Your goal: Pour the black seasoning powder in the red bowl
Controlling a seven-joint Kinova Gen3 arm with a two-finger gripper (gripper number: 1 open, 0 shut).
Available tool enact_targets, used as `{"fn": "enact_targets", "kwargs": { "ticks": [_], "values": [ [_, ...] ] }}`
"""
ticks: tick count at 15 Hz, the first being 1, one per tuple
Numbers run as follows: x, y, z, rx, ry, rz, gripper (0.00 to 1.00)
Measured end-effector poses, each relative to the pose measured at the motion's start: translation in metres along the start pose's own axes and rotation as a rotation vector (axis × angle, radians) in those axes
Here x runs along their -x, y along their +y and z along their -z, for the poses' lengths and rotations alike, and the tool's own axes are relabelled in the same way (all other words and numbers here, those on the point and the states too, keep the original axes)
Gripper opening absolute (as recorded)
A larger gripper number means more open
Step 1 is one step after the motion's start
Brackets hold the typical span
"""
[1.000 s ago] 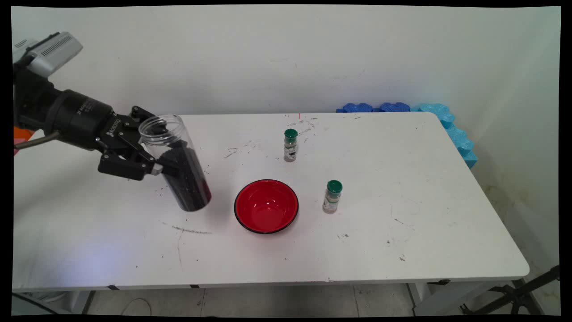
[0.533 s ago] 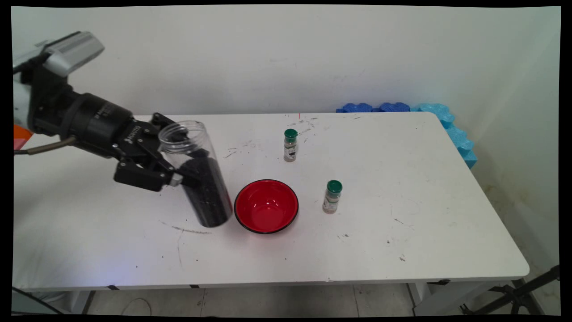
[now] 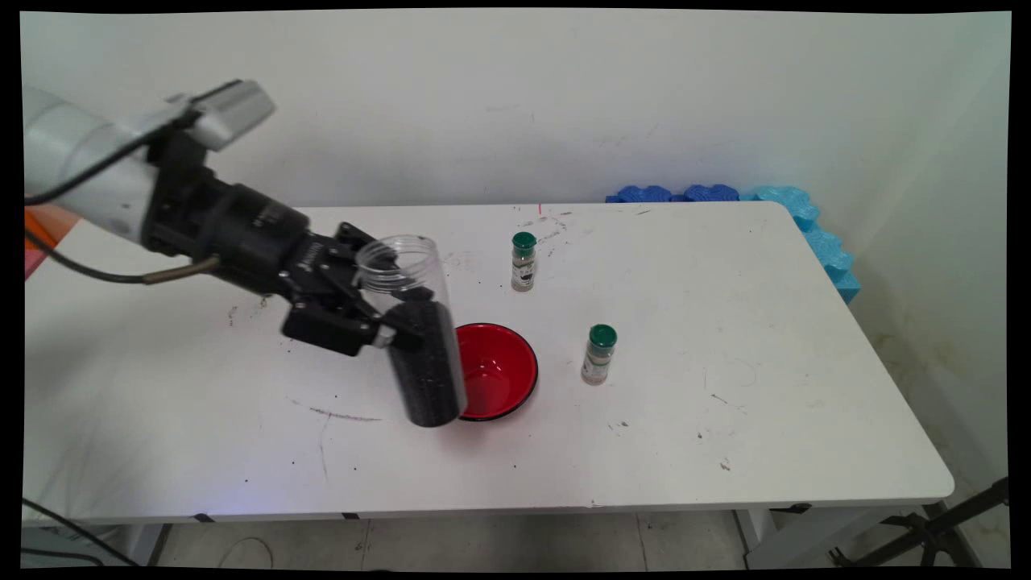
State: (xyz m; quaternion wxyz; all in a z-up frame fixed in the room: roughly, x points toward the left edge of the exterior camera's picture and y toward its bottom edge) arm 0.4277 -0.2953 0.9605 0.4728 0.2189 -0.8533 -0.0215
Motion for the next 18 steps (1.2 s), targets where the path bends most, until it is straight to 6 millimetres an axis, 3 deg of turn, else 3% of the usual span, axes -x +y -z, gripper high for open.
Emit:
{"fn": "enact_targets", "kwargs": {
  "ticks": [7, 18],
  "values": [
    [0.005, -0.018, -0.037, 0.028, -0.041, 0.106, 0.0],
    [0.011, -0.037, -0.065, 0.083, -0.053, 0.487, 0.0]
  ]
}}
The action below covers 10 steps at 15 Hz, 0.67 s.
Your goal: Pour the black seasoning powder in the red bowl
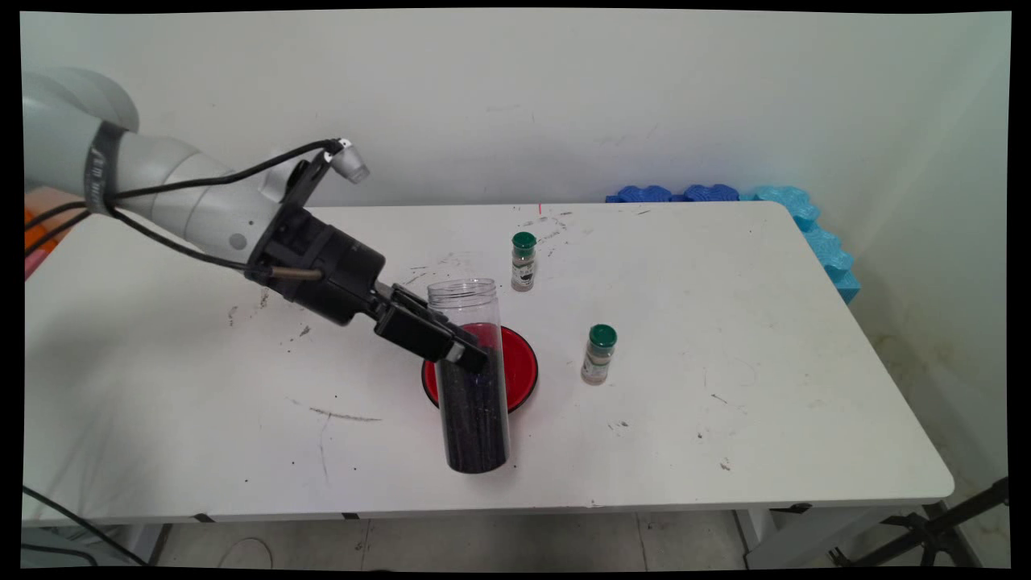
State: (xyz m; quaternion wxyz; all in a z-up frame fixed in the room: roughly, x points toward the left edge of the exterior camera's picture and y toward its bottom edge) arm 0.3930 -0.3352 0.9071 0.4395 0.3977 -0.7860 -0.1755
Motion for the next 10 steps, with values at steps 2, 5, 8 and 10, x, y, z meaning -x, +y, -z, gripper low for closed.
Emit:
{"fn": "enact_targets", "kwargs": {
  "ticks": [2, 5, 8, 10],
  "values": [
    [0.0, -0.006, -0.003, 0.001, -0.004, 0.05, 0.0],
    [0.001, -0.013, -0.005, 0.02, -0.011, 0.112, 0.0],
    [0.002, -0.019, -0.008, 0.043, -0.02, 0.183, 0.0],
    [0.003, -0.024, -0.009, 0.054, -0.022, 0.244, 0.0]
  ]
}}
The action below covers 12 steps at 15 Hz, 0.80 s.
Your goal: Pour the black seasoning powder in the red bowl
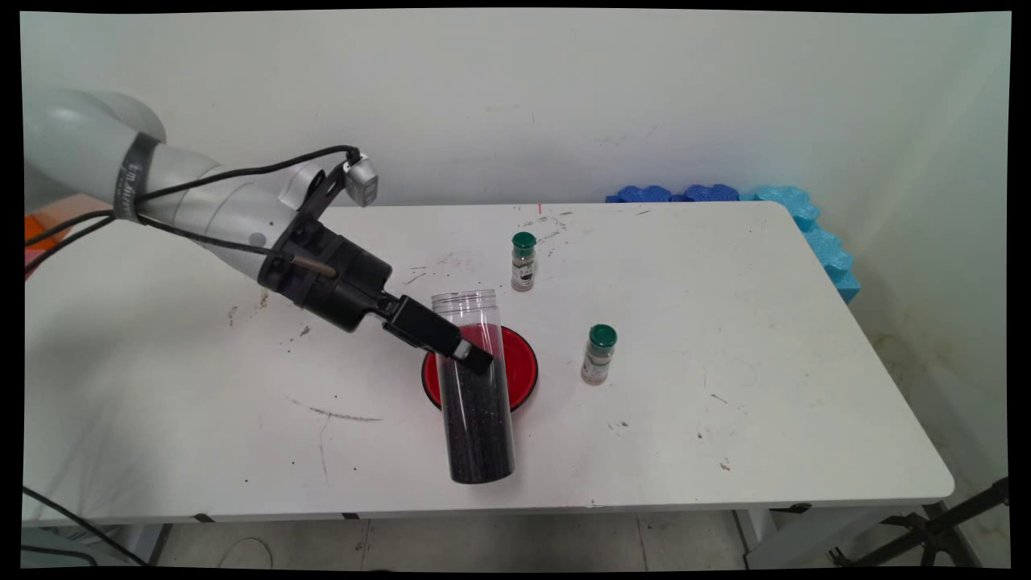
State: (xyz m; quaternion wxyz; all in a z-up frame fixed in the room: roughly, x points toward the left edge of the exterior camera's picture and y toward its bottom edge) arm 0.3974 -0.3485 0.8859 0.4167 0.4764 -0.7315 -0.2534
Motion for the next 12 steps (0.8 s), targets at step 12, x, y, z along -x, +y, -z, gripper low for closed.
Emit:
{"fn": "enact_targets", "kwargs": {
  "ticks": [12],
  "values": [
    [-0.007, -0.025, -0.005, 0.049, 0.015, 0.368, 0.0]
  ]
}}
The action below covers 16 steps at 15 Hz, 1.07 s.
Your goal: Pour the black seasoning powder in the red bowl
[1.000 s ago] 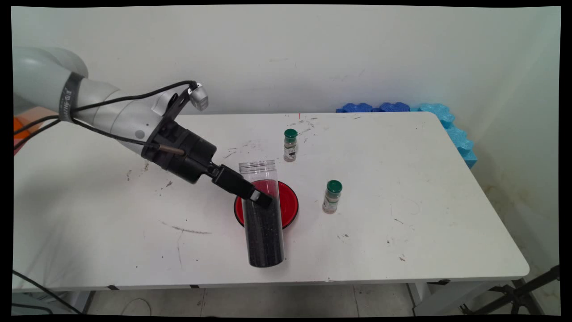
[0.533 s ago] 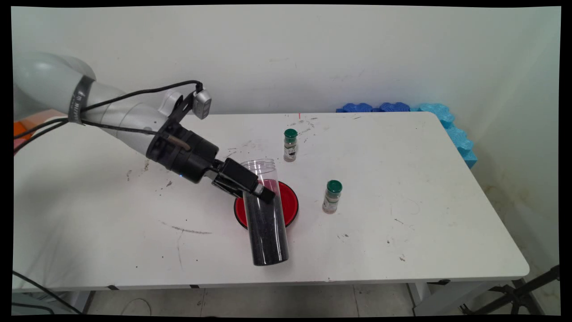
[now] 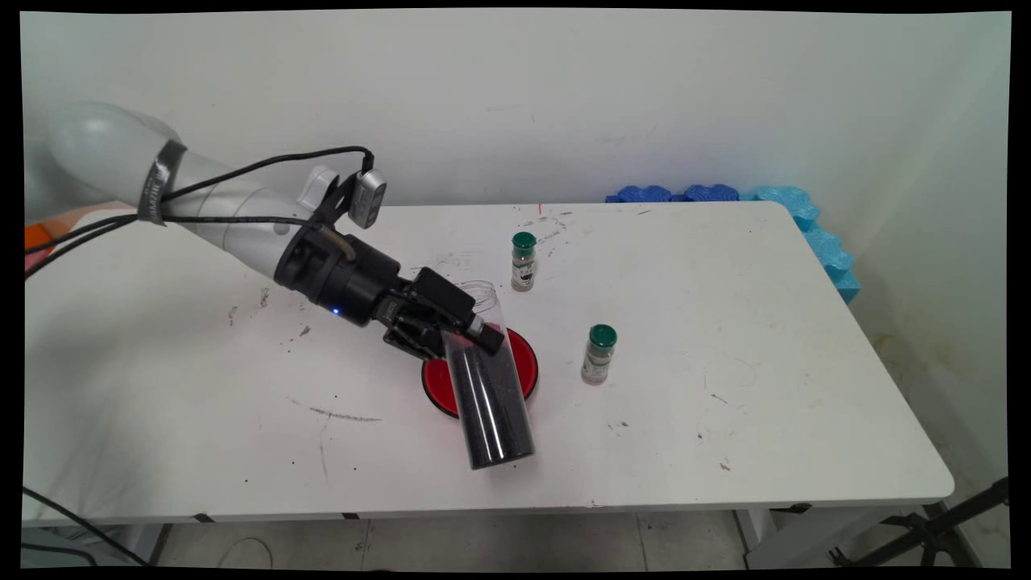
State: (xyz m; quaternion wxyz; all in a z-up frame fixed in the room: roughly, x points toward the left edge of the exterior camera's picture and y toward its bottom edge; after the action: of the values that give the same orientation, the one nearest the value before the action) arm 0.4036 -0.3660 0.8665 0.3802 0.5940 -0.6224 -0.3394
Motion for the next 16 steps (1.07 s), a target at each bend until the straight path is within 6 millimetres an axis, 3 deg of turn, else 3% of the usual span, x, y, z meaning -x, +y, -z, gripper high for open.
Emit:
{"fn": "enact_targets", "kwargs": {
  "ticks": [16],
  "values": [
    [-0.011, -0.014, -0.004, 0.061, -0.03, 0.386, 0.0]
  ]
}}
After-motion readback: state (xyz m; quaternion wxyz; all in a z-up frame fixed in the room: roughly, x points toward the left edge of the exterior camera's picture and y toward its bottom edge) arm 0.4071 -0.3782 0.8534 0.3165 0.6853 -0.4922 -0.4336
